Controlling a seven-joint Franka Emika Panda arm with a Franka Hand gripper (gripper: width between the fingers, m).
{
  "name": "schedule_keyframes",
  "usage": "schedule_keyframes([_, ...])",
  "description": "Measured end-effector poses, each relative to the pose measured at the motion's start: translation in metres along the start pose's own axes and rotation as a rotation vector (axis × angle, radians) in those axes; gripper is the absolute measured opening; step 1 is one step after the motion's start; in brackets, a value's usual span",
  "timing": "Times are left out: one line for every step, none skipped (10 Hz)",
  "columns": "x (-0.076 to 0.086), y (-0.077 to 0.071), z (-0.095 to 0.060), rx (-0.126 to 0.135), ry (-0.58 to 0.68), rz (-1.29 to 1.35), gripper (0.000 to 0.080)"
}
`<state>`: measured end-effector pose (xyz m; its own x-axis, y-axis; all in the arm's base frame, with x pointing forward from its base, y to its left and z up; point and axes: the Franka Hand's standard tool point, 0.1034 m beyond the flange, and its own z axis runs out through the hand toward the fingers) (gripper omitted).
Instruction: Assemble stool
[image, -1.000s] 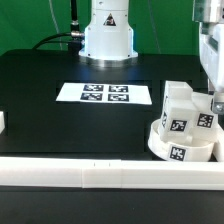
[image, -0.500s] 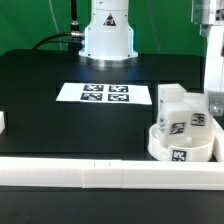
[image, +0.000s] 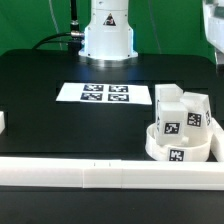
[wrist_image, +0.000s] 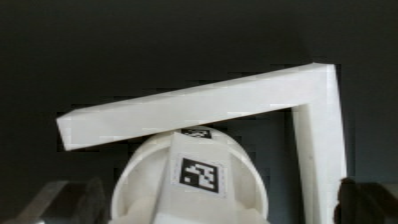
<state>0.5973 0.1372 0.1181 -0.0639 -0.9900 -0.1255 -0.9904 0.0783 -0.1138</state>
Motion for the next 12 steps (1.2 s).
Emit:
schedule_keyframes([0.0, 0.002, 0.002, -0.012, 0.008, -0.11, 0.0648])
schedule_keyframes([-0.002, 0.006, 0.01, -0.071, 0.043, -0.297, 0.0649])
schedule_keyframes([-0.004, 0.003, 0.01, -0.105, 0.047, -0.447, 0.0649])
schedule_keyframes([-0.002, 0.0, 0.006, -0.12, 0.037, -0.601, 0.0649])
schedule_keyframes([0.003, -0.001, 0.007, -0.132, 0.03, -0.69, 0.0649])
schedule_keyframes([0.004, -0.002, 0.007, -0.132, 0.028, -0.758, 0.0649])
schedule_keyframes([0.004, -0.002, 0.007, -0.134, 0.025, -0.841, 0.0649])
schedule_keyframes([0.005, -0.002, 0.007, -0.141, 0.028, -0.949, 0.0649])
schedule_keyframes([0.005, -0.002, 0.007, -0.158, 0.042, -1.137, 0.0649])
schedule_keyframes([0.001, -0.003, 0.006, -0.16, 0.037, -1.274, 0.0649])
schedule_keyframes([-0.002, -0.004, 0.005, -0.16, 0.031, -1.356, 0.0649])
schedule_keyframes([0.002, -0.004, 0.006, -0.165, 0.026, -1.416, 0.0649])
